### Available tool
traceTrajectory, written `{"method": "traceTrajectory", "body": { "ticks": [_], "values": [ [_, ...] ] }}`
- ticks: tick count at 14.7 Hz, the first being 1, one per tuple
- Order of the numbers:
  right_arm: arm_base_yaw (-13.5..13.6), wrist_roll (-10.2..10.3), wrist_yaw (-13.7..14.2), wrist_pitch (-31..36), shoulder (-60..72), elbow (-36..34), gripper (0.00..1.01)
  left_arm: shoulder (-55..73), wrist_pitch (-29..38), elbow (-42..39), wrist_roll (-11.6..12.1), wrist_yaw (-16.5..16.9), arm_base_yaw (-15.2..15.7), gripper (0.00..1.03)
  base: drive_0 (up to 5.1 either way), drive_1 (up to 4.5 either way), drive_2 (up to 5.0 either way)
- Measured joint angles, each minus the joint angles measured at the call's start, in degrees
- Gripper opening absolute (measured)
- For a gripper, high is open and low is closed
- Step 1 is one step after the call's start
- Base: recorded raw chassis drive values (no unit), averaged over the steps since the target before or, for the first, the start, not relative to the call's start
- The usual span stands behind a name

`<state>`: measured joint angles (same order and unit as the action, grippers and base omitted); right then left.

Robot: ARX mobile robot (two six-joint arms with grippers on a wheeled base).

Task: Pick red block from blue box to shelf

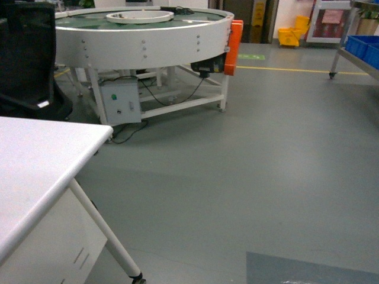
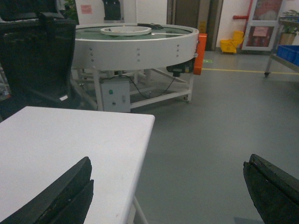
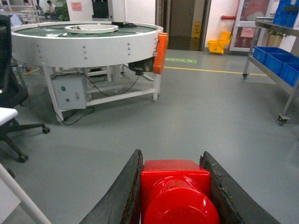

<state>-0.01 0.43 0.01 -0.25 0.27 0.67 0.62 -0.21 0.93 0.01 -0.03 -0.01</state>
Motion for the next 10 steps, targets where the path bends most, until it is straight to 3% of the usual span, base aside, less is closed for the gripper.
{"method": "traceTrajectory", "body": {
  "ticks": [10],
  "values": [
    [0.0,0.0,0.0,0.0,0.0,0.0,0.28,0.0,0.0,0.0,0.0,0.0,0.0,0.98,-1.5,-1.47,-1.5]
  ]
}}
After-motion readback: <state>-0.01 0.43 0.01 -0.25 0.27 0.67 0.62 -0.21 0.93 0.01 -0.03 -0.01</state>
